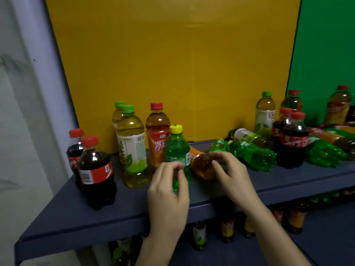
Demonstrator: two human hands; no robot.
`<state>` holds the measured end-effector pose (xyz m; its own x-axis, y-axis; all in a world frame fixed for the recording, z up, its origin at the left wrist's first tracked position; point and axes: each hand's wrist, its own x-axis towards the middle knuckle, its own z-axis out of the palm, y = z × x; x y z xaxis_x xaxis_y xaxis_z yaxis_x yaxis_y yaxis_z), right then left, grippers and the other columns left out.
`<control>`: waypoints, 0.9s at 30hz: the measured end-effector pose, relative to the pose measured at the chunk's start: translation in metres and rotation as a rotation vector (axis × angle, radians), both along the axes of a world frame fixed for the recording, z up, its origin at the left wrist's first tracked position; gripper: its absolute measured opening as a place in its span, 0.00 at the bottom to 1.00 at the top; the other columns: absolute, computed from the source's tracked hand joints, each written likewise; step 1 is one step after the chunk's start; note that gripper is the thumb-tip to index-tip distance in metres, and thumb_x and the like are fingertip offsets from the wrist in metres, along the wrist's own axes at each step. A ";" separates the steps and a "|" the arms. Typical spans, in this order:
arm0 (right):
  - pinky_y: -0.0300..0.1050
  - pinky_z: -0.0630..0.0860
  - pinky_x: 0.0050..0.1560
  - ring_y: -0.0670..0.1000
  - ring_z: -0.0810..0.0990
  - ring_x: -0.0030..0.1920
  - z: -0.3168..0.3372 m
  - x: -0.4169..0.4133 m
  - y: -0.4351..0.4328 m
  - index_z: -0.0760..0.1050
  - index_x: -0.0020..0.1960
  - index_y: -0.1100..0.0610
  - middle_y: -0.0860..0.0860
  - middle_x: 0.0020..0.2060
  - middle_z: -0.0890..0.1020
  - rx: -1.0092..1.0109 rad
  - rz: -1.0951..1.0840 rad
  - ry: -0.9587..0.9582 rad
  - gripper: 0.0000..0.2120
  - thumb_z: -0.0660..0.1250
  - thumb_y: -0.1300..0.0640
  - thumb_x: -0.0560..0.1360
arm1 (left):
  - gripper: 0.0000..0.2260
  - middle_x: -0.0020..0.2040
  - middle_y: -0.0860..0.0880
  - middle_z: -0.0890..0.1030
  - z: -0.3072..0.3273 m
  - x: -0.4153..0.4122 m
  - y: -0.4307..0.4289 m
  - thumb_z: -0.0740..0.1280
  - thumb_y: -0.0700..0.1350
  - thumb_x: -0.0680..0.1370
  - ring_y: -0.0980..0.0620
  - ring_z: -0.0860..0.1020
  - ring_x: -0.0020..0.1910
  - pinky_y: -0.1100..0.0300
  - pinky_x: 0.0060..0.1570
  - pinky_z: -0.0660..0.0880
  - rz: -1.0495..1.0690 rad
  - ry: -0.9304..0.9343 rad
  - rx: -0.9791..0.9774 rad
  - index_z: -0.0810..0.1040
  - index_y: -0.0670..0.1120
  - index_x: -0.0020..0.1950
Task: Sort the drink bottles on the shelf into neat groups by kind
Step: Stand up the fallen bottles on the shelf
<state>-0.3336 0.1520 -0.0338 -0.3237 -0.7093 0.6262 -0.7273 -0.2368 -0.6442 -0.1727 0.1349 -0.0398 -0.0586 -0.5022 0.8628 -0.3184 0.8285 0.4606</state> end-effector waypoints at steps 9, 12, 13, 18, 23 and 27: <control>0.51 0.72 0.58 0.53 0.77 0.55 0.030 -0.087 -0.038 0.75 0.57 0.58 0.55 0.53 0.80 0.200 -0.069 0.124 0.11 0.62 0.54 0.77 | 0.13 0.61 0.49 0.72 0.016 -0.104 -0.018 0.57 0.46 0.80 0.51 0.68 0.62 0.59 0.61 0.63 0.091 -0.330 0.234 0.70 0.45 0.63; 0.49 0.70 0.57 0.57 0.75 0.57 0.038 -0.097 -0.052 0.73 0.59 0.60 0.58 0.56 0.78 0.302 -0.083 0.216 0.16 0.61 0.50 0.77 | 0.19 0.67 0.43 0.67 0.026 -0.124 -0.042 0.55 0.48 0.80 0.45 0.63 0.67 0.52 0.67 0.60 0.306 -0.480 0.419 0.63 0.40 0.68; 0.49 0.69 0.57 0.58 0.74 0.59 0.039 -0.098 -0.057 0.72 0.60 0.60 0.58 0.57 0.77 0.342 -0.089 0.249 0.18 0.60 0.49 0.78 | 0.20 0.68 0.40 0.66 0.030 -0.128 -0.050 0.55 0.49 0.80 0.43 0.62 0.68 0.50 0.67 0.60 0.357 -0.510 0.497 0.63 0.38 0.68; 0.52 0.69 0.59 0.62 0.70 0.63 0.041 -0.094 -0.073 0.65 0.65 0.62 0.61 0.63 0.69 0.559 -0.117 0.388 0.27 0.54 0.41 0.78 | 0.28 0.71 0.34 0.59 0.041 -0.141 -0.086 0.58 0.52 0.78 0.36 0.60 0.70 0.48 0.65 0.62 0.444 -0.553 0.859 0.56 0.34 0.71; 0.52 0.68 0.60 0.62 0.67 0.67 0.045 -0.093 -0.088 0.60 0.68 0.61 0.61 0.66 0.69 0.697 -0.105 0.307 0.31 0.55 0.39 0.76 | 0.41 0.72 0.35 0.59 0.046 -0.145 -0.100 0.65 0.57 0.74 0.39 0.61 0.70 0.52 0.66 0.62 0.456 -0.404 1.110 0.47 0.35 0.73; 0.52 0.67 0.60 0.62 0.67 0.67 0.042 -0.094 -0.101 0.53 0.73 0.60 0.61 0.66 0.69 0.817 -0.021 0.191 0.37 0.57 0.37 0.73 | 0.42 0.71 0.36 0.61 0.048 -0.144 -0.104 0.68 0.52 0.72 0.39 0.63 0.69 0.52 0.64 0.64 0.426 -0.367 1.201 0.45 0.36 0.73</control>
<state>-0.4274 0.0505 0.0082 -0.2825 -0.9586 -0.0366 -0.8403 0.2657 -0.4726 -0.3167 0.0313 0.0078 0.1593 -0.9743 -0.1594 -0.7129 -0.2252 0.6641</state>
